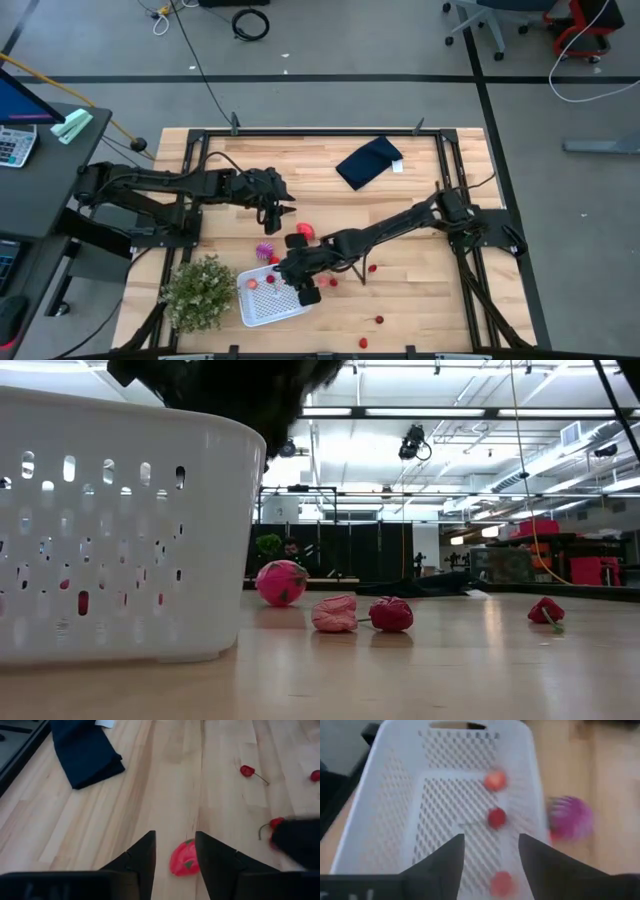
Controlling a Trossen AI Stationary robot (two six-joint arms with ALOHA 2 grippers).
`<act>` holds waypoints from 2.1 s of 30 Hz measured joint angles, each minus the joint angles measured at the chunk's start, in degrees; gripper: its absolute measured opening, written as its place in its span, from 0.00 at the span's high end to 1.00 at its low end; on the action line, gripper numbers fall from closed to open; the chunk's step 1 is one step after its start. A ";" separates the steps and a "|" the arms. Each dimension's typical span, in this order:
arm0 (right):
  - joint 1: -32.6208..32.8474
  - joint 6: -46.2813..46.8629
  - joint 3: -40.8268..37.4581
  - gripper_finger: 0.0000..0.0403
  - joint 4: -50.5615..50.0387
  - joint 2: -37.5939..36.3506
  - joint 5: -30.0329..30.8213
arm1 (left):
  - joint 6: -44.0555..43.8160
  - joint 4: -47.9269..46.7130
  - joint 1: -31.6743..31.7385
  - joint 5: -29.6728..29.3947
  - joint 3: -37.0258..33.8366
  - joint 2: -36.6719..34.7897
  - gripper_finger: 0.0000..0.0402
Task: Pick and placing Produce into tupperware
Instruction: Put the cherry into the white bin
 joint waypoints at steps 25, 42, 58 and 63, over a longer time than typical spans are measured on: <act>10.87 32.54 -34.38 0.55 -26.31 -22.15 10.81 | -0.04 -0.74 -0.04 0.02 0.00 0.00 0.68; 12.42 36.08 -45.15 0.54 -10.63 -24.08 7.81 | -0.07 -0.70 -0.05 0.04 0.00 0.00 0.71; 12.40 36.62 -47.71 0.68 -8.24 -24.10 9.89 | -0.07 -0.67 -0.04 0.04 0.00 0.00 0.73; 11.78 35.52 -47.69 0.78 -4.73 -23.86 11.19 | -0.07 -0.33 -0.05 0.03 0.00 0.00 0.72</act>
